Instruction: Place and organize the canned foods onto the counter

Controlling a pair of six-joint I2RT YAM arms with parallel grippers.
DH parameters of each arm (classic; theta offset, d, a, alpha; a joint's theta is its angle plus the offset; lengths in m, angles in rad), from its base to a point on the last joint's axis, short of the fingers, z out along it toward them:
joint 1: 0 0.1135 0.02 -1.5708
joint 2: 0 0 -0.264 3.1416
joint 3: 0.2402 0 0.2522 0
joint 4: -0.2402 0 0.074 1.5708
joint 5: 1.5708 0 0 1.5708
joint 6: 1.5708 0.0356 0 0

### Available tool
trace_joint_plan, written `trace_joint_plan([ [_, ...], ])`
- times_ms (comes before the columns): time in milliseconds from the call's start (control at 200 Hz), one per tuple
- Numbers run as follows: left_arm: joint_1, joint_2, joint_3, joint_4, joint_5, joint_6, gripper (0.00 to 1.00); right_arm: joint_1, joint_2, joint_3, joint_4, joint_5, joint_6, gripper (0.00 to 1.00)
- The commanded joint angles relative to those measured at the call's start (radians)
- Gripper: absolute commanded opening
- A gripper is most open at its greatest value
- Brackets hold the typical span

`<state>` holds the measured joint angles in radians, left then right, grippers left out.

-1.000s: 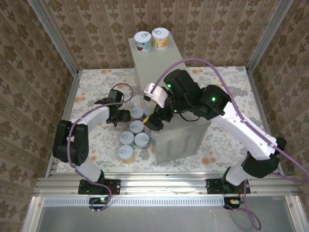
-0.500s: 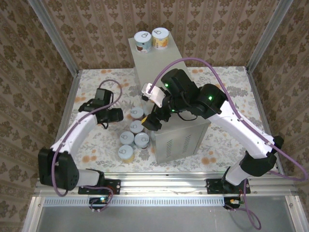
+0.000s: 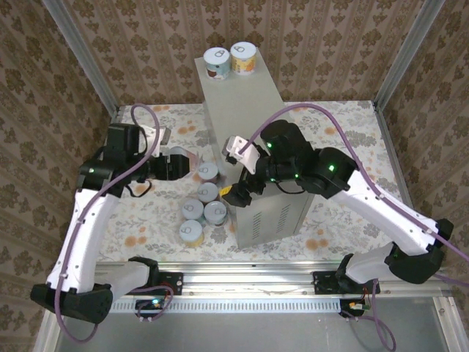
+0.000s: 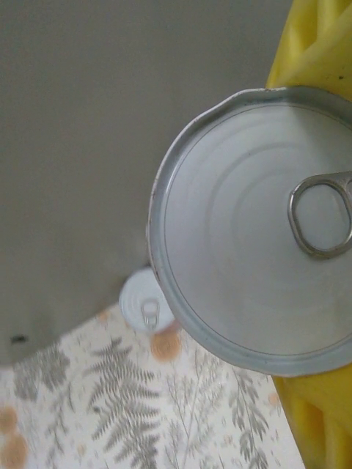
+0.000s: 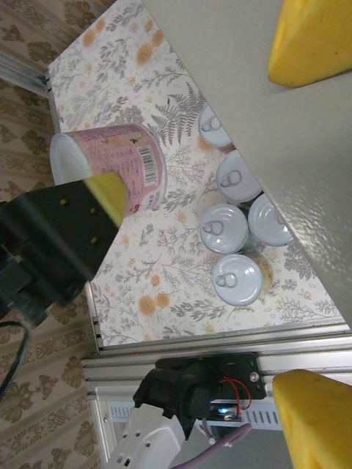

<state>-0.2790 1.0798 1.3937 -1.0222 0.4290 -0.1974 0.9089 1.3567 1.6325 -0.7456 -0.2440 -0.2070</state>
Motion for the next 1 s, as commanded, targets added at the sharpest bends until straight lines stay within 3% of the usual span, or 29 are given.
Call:
trace_joint_plan([
  [0, 0.003, -0.036, 0.092, -0.078, 0.183, 0.061, 0.45, 0.011, -0.054, -0.051, 0.093, -0.029, 0.006, 1.00],
  [150, -0.010, -0.057, 0.149, -0.090, 0.332, 0.061, 0.44, 0.013, -0.064, -0.067, 0.126, -0.021, 0.008, 1.00],
  [410, -0.070, -0.069, 0.182, -0.076, 0.459, 0.065, 0.43, 0.022, -0.044, -0.068, 0.175, -0.043, 0.017, 1.00],
  [670, -0.134, -0.079, 0.184, -0.056, 0.510, 0.075, 0.42, 0.023, -0.003, -0.050, 0.203, -0.069, 0.021, 1.00],
  [995, -0.142, -0.090, 0.195, -0.036, 0.537, 0.075, 0.41, 0.022, 0.066, -0.004, 0.242, -0.156, 0.020, 1.00],
])
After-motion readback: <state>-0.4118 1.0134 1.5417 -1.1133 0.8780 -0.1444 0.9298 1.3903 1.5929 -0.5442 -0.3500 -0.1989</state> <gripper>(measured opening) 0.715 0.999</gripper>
